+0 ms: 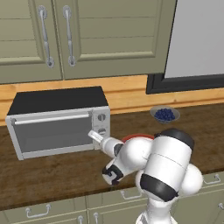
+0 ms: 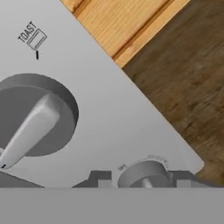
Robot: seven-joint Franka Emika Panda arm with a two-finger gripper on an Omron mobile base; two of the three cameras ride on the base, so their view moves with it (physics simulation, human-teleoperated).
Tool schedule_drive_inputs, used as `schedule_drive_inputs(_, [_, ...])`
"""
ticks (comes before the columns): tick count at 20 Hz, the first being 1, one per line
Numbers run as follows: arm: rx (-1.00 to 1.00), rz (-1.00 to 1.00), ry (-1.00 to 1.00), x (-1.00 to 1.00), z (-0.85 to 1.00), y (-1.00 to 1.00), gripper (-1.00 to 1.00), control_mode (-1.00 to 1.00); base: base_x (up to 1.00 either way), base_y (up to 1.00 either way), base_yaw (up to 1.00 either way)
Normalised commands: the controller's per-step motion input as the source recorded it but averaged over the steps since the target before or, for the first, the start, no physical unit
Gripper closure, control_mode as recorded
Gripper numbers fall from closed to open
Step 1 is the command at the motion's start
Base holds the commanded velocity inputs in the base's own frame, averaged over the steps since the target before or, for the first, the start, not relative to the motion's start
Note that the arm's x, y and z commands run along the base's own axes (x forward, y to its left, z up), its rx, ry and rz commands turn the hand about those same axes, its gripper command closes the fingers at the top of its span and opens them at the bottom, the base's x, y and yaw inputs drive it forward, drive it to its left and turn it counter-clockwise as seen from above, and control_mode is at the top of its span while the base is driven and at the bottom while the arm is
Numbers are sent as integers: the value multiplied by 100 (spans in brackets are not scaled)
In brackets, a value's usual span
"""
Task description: Pick up the kebab skewer and baguette bread, and place them inside the toaster oven. Close the toaster oven door and start by setting the timer.
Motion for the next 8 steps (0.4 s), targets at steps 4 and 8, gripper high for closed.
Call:
schedule_drive_inputs(4, [24,0,0,0,0,-25,100,-100,0,0,0])
schedule_drive_inputs(8, [19,-1,0,0,0,-17,100,-100,0,0,0])
